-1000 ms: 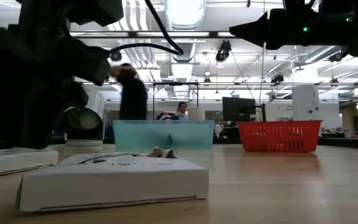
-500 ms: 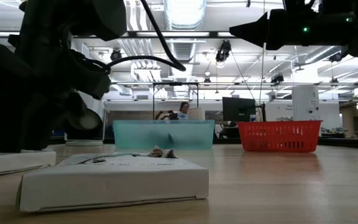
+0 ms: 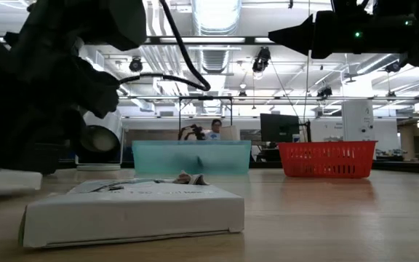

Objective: Pick and place items into bin
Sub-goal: Put the left card reader box into the black basket

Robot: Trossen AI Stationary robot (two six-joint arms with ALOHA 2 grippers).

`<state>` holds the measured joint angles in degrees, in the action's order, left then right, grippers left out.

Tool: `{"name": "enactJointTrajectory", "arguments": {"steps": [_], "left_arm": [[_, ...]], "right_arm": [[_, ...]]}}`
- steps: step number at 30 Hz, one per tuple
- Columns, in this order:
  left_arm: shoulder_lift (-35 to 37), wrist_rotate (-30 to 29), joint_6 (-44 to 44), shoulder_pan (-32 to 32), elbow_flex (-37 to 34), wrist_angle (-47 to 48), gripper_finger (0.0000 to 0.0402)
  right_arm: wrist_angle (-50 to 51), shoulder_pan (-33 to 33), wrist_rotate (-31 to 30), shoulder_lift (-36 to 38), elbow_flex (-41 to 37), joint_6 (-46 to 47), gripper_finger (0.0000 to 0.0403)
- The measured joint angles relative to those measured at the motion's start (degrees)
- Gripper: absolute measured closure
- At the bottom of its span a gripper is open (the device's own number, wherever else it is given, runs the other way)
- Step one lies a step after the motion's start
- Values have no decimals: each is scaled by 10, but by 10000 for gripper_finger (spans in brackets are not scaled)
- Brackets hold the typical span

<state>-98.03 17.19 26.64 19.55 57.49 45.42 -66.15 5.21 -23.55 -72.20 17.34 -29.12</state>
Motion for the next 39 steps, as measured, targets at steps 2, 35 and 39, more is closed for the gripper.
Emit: {"name": "enactJointTrajectory", "arguments": {"steps": [2, 35, 39], "left_arm": [[3, 14, 3, -7, 8, 21, 399], [247, -200, 324, -147, 61, 213, 401], [268, -224, 368, -147, 60, 272, 401]], "right_arm": [[0, 0, 0, 0, 0, 0, 184], [1, 0, 0, 0, 0, 2, 184], [2, 0, -1, 0, 0, 2, 184]]}}
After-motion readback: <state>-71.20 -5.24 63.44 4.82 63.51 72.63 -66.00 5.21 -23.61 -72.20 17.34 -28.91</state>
